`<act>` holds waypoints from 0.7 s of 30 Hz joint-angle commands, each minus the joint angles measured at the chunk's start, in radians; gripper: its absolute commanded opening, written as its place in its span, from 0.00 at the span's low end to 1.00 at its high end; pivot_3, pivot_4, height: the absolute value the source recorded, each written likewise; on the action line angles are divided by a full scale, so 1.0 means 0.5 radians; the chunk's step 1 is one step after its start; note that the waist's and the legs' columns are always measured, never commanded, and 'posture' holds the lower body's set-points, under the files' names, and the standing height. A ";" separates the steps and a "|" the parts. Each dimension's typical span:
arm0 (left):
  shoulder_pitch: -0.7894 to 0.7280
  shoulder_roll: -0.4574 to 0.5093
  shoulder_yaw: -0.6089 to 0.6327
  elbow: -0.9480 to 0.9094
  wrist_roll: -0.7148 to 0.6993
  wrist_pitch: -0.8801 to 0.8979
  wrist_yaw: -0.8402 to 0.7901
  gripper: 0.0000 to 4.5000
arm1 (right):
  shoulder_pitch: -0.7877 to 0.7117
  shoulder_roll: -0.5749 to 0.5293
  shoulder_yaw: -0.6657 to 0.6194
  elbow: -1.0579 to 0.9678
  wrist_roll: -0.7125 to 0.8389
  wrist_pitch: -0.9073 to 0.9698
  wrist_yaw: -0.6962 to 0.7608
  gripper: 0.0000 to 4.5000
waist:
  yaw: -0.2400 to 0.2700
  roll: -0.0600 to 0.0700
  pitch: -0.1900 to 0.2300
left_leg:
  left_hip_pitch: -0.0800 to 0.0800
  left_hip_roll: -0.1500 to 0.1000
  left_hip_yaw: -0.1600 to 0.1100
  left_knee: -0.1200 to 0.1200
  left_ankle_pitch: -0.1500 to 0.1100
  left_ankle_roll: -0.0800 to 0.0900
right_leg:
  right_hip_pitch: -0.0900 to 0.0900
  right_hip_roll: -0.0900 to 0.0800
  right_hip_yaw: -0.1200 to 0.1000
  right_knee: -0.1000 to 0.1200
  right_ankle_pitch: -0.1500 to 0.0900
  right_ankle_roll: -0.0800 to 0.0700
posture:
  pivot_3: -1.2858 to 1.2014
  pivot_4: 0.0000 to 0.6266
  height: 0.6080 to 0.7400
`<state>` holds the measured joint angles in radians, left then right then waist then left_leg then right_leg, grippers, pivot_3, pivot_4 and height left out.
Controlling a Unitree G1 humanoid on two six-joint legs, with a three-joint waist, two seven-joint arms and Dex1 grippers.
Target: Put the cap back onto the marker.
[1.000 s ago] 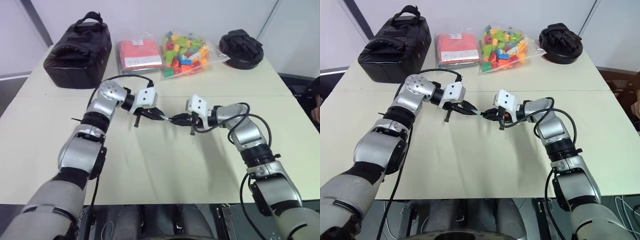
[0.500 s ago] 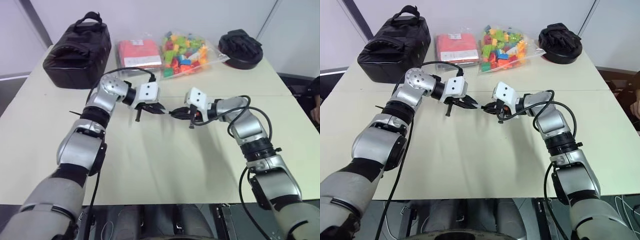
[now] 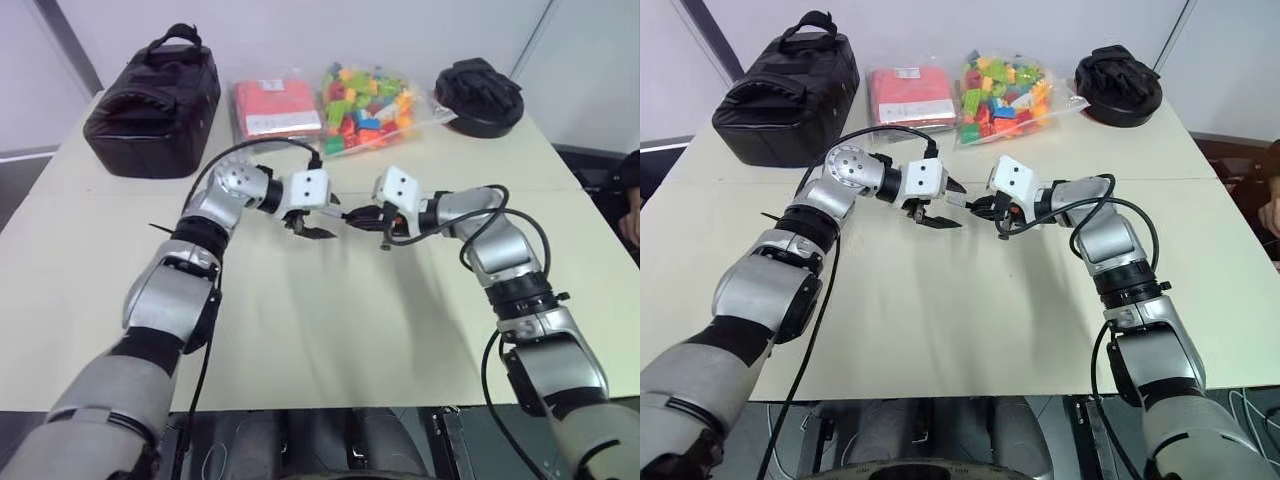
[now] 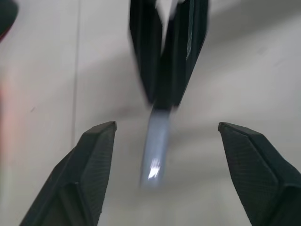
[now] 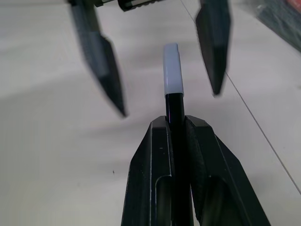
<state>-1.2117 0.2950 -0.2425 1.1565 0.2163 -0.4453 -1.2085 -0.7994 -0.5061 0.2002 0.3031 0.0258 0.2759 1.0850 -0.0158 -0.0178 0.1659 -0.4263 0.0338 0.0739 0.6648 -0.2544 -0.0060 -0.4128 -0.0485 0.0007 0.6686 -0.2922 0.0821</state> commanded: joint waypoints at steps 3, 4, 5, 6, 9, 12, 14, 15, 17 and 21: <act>-0.120 0.117 0.042 0.091 0.023 -0.010 0.225 0.73 | -0.003 -0.118 -0.083 0.017 0.017 -0.054 -0.014 0.00 | 0.004 0.000 0.000 | 0.000 0.000 0.000 0.000 0.000 0.000 | 0.000 -0.001 0.000 0.000 0.000 0.000 | 0.52 0.24 1.00; -0.118 0.138 0.060 0.101 0.005 0.004 0.231 0.73 | 0.004 -0.141 -0.099 0.037 0.012 -0.057 -0.036 0.00 | 0.004 0.000 0.000 | 0.000 0.000 0.001 0.000 0.000 0.000 | 0.000 -0.001 0.000 0.000 0.000 0.000 | 0.52 0.24 1.00; -0.110 0.156 0.103 0.103 -0.045 0.058 0.216 0.73 | 0.013 -0.167 -0.118 0.063 0.006 -0.061 -0.066 0.00 | 0.004 0.000 0.000 | 0.000 0.000 0.001 0.000 0.000 0.000 | 0.000 -0.001 0.000 0.000 0.000 0.000 | 0.52 0.24 1.00; -0.095 0.171 0.156 0.095 -0.109 0.114 0.186 0.73 | 0.027 -0.191 -0.136 0.081 -0.002 -0.066 -0.100 0.00 | 0.006 0.000 0.000 | 0.000 0.000 0.001 0.000 0.000 0.000 | 0.000 -0.001 0.000 0.000 0.000 0.000 | 0.52 0.24 1.00; 0.032 0.239 0.385 -0.040 -0.382 0.416 0.037 0.73 | 0.098 -0.268 -0.225 0.160 -0.043 -0.058 -0.288 0.00 | 0.006 0.000 0.000 | -0.001 0.001 0.004 0.000 0.000 0.000 | 0.000 -0.002 0.000 0.000 0.000 0.000 | 0.52 0.24 1.00; 0.393 0.304 0.535 -0.512 -0.576 0.758 0.080 0.73 | 0.237 -0.266 -0.356 0.135 0.000 0.068 -0.479 0.00 | -0.004 0.001 -0.001 | 0.000 0.003 0.003 0.000 0.000 0.000 | 0.000 -0.002 0.000 0.000 0.000 0.000 | 0.52 0.24 1.00; 0.671 0.311 0.605 -0.950 -0.681 1.044 0.199 0.73 | 0.322 -0.247 -0.419 0.102 0.015 0.158 -0.584 0.00 | -0.011 0.002 -0.001 | 0.002 0.006 0.001 -0.002 0.000 -0.001 | 0.001 -0.002 0.004 0.000 0.000 0.000 | 0.52 0.24 1.00; 0.792 0.295 0.645 -1.167 -0.747 1.220 0.278 0.73 | 0.351 -0.232 -0.447 0.102 0.014 0.197 -0.648 0.00 | -0.010 0.002 -0.001 | 0.001 0.007 0.001 -0.002 0.001 -0.001 | 0.000 -0.001 0.005 0.001 0.000 0.000 | 0.52 0.24 1.00; 0.991 0.237 0.722 -1.545 -0.868 1.493 0.462 0.73 | 0.392 -0.202 -0.492 0.120 0.014 0.248 -0.763 0.00 | -0.004 0.001 -0.001 | 0.000 0.008 0.002 0.000 0.001 -0.002 | -0.003 -0.001 0.007 0.004 0.000 0.000 | 0.52 0.24 1.00; 1.268 0.055 0.890 -2.055 -1.031 1.839 0.928 0.73 | 0.432 -0.091 -0.570 0.176 0.071 0.263 -0.916 0.00 | 0.009 0.001 -0.001 | 0.003 0.007 0.000 0.005 0.001 -0.002 | 0.001 -0.003 0.009 0.011 0.001 0.001 | 0.52 0.24 1.00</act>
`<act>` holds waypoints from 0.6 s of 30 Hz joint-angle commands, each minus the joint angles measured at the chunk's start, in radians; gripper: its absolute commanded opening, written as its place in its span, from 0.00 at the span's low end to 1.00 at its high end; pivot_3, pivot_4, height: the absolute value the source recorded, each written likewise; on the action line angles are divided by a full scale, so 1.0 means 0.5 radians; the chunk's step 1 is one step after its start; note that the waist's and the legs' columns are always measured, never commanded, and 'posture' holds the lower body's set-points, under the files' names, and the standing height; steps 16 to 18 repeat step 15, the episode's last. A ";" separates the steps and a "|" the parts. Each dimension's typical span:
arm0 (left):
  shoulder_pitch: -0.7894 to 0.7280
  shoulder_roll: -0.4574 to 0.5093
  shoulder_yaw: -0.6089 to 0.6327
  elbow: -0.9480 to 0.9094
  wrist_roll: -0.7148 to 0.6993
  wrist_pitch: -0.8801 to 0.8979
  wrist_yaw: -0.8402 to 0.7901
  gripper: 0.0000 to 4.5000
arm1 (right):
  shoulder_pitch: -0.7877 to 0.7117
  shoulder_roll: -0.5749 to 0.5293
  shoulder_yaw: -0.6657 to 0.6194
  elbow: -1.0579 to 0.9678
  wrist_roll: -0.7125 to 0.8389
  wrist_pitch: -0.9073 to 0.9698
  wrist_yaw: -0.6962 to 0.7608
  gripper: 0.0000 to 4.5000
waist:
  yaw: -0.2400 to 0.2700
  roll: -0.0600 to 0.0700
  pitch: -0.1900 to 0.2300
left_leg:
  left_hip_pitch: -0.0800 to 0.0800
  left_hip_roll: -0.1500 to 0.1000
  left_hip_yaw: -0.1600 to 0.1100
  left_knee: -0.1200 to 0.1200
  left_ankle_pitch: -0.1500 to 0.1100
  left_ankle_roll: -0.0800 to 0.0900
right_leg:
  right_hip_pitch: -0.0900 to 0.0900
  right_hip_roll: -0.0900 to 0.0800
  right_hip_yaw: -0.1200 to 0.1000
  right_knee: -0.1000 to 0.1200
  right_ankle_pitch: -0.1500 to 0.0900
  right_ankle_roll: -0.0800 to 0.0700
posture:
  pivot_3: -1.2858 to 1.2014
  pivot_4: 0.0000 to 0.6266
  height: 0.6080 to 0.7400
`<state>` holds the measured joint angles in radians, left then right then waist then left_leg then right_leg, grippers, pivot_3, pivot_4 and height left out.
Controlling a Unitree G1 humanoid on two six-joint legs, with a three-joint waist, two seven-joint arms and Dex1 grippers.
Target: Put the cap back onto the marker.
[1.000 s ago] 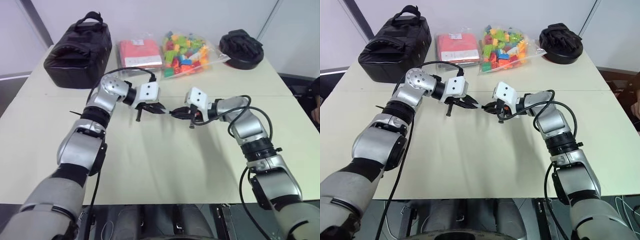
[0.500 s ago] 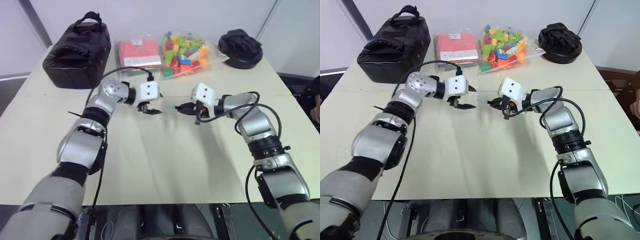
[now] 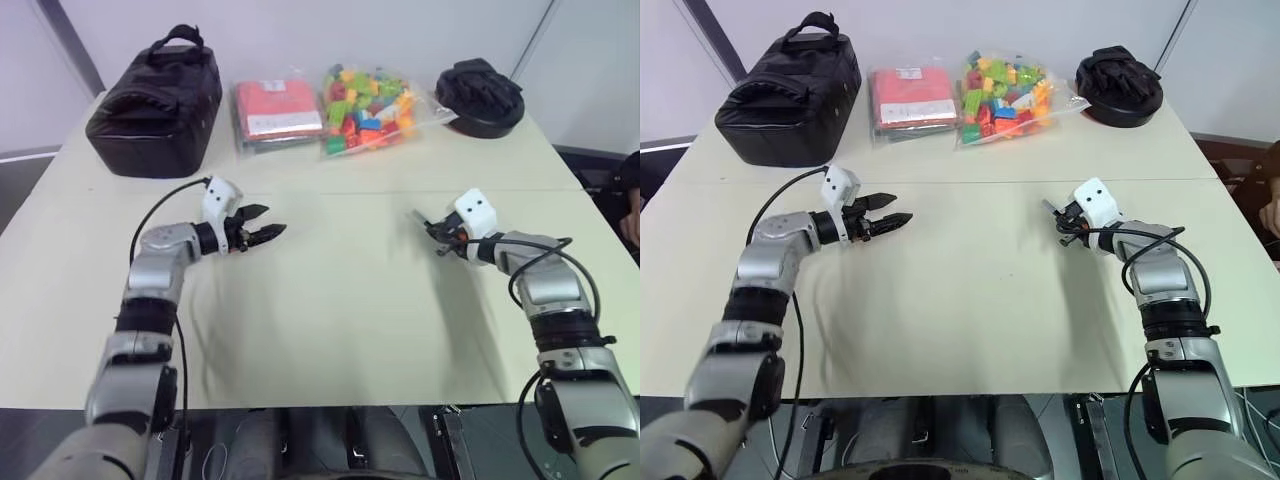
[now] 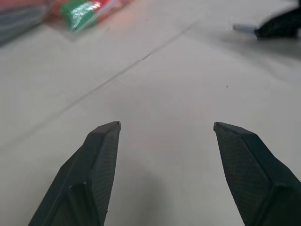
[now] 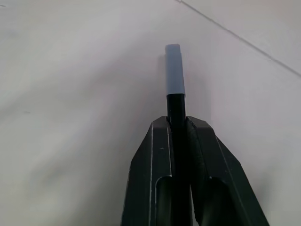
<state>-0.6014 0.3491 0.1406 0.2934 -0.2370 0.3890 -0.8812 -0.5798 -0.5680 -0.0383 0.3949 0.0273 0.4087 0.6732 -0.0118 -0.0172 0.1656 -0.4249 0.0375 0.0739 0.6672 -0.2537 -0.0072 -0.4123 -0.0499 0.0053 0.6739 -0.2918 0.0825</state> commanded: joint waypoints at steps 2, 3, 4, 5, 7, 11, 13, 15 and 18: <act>0.096 -0.083 0.141 -0.423 -0.144 0.223 0.386 0.75 | -0.006 0.048 -0.094 0.000 0.074 -0.021 -0.112 0.22 | -0.001 0.000 0.000 | 0.006 -0.002 0.000 0.000 0.000 0.000 | 0.006 0.000 0.000 0.000 0.001 0.001 | 0.52 0.24 1.00; 0.114 -0.088 0.146 -0.444 -0.147 0.246 0.438 0.75 | -0.006 0.053 -0.094 -0.006 0.090 -0.007 -0.102 0.30 | -0.002 0.000 0.000 | 0.009 -0.002 0.000 0.000 0.000 0.000 | 0.007 0.000 0.001 0.000 0.001 0.001 | 0.52 0.24 1.00; 0.128 -0.089 0.146 -0.459 -0.152 0.263 0.478 0.75 | -0.005 0.055 -0.092 -0.011 0.103 0.005 -0.095 0.42 | -0.002 0.000 0.000 | 0.010 -0.003 0.000 -0.001 0.000 0.000 | 0.008 0.000 0.001 0.000 0.001 0.001 | 0.52 0.24 1.00; 0.151 -0.083 0.142 -0.470 -0.146 0.254 0.506 0.75 | -0.004 0.056 -0.092 -0.019 0.110 0.012 -0.095 0.52 | -0.004 0.000 0.000 | 0.010 -0.003 0.000 -0.001 0.000 0.000 | 0.008 0.001 0.001 0.000 0.001 0.001 | 0.52 0.24 1.00; 0.219 -0.067 0.161 -0.475 -0.151 0.231 0.548 0.75 | 0.013 0.044 -0.101 -0.067 0.130 0.046 -0.097 0.77 | -0.005 0.000 0.000 | 0.011 -0.003 0.001 -0.001 0.000 0.000 | 0.008 0.001 0.001 0.000 0.001 0.001 | 0.52 0.24 1.00; 0.346 -0.036 0.205 -0.482 -0.152 0.173 0.618 0.75 | 0.060 -0.022 -0.229 -0.207 0.224 0.138 -0.114 0.99 | -0.005 0.000 0.000 | 0.010 -0.002 0.002 -0.003 0.000 0.000 | 0.007 0.001 0.004 -0.001 0.001 0.001 | 0.52 0.24 1.00; 0.427 -0.019 0.232 -0.498 -0.149 0.140 0.657 0.75 | 0.087 -0.090 -0.362 -0.218 0.277 0.144 -0.148 0.99 | -0.002 0.000 0.000 | 0.011 -0.002 0.003 -0.003 0.000 0.000 | 0.007 0.001 0.004 0.000 0.001 0.001 | 0.52 0.24 1.00; 0.496 -0.011 0.244 -0.538 -0.169 0.116 0.675 0.75 | 0.129 -0.164 -0.431 -0.155 0.270 0.085 -0.184 0.99 | 0.001 0.000 0.000 | 0.011 -0.004 0.003 -0.003 0.000 0.001 | 0.007 -0.001 0.004 -0.001 0.001 0.001 | 0.52 0.24 1.00; 0.496 -0.011 0.244 -0.538 -0.169 0.116 0.675 0.75 | 0.129 -0.164 -0.431 -0.155 0.270 0.085 -0.184 0.99 | 0.001 0.000 0.000 | 0.011 -0.004 0.003 -0.003 0.000 0.001 | 0.007 -0.001 0.004 -0.001 0.001 0.001 | 0.52 0.24 1.00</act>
